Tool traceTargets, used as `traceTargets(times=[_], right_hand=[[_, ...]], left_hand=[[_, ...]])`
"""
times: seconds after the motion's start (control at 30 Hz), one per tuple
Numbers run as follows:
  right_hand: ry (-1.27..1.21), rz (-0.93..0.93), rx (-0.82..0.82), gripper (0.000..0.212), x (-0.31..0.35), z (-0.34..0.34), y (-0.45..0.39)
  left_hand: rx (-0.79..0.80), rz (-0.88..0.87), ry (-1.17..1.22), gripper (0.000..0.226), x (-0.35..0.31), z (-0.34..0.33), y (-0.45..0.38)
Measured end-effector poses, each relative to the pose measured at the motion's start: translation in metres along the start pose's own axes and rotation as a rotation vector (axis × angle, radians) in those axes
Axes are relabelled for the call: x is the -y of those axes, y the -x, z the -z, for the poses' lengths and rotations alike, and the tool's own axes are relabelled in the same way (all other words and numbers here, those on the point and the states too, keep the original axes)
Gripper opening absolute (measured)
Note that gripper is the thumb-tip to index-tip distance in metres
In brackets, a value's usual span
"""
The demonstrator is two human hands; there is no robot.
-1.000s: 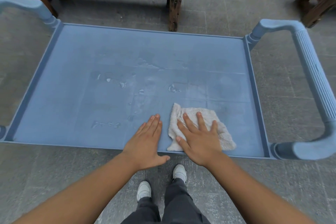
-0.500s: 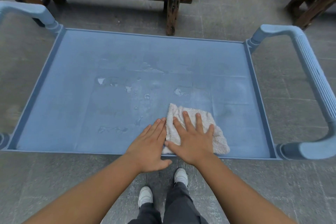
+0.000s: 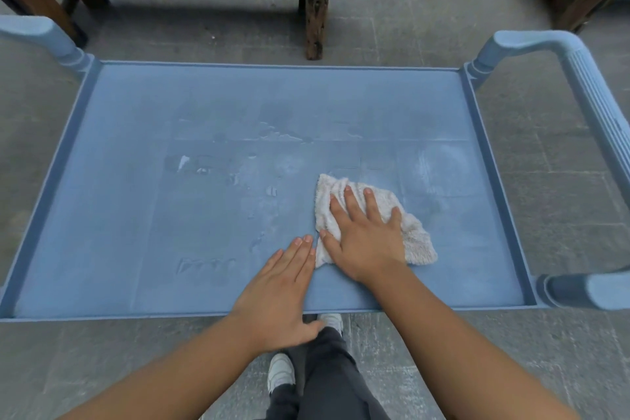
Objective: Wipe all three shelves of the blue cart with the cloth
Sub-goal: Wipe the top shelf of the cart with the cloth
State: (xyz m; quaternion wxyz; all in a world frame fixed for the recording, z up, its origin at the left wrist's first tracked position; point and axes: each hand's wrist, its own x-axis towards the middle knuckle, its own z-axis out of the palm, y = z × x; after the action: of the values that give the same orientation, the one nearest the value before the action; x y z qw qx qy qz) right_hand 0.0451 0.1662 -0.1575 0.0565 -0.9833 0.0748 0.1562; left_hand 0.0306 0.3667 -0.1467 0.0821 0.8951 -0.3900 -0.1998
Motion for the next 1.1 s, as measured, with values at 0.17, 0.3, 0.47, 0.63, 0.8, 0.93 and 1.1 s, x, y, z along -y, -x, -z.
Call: traceTargets(times=[0.17,0.3,0.47,0.63,0.8,0.93,1.1], right_hand=[[0.005,0.014,-0.027,0.073,-0.008,0.009,-0.028],[0.004,0.010,-0.035,0.074,-0.016,0.018,-0.058],[0.010,0.048,-0.045,0.075,-0.028,0.034,-0.102],[0.013,0.085,-0.053,0.074,-0.029,0.036,-0.116],[0.005,0.119,-0.046,0.073,-0.029,0.045,-0.134],[0.003,0.134,-0.043,0.073,-0.029,0.048,-0.148],[0.012,0.135,-0.040,0.073,-0.032,0.054,-0.166]], left_hand=[[0.025,0.014,-0.064,0.110,-0.003,0.008,-0.002],[0.019,0.008,-0.062,0.108,-0.004,0.008,-0.004],[0.035,0.037,-0.074,0.108,-0.005,0.010,-0.005],[0.019,0.054,-0.084,0.109,-0.004,0.013,-0.012],[0.014,0.069,-0.087,0.108,-0.001,0.015,-0.020],[0.020,0.072,-0.096,0.109,0.002,0.016,-0.026],[0.021,0.067,-0.083,0.104,0.002,0.015,-0.026]])
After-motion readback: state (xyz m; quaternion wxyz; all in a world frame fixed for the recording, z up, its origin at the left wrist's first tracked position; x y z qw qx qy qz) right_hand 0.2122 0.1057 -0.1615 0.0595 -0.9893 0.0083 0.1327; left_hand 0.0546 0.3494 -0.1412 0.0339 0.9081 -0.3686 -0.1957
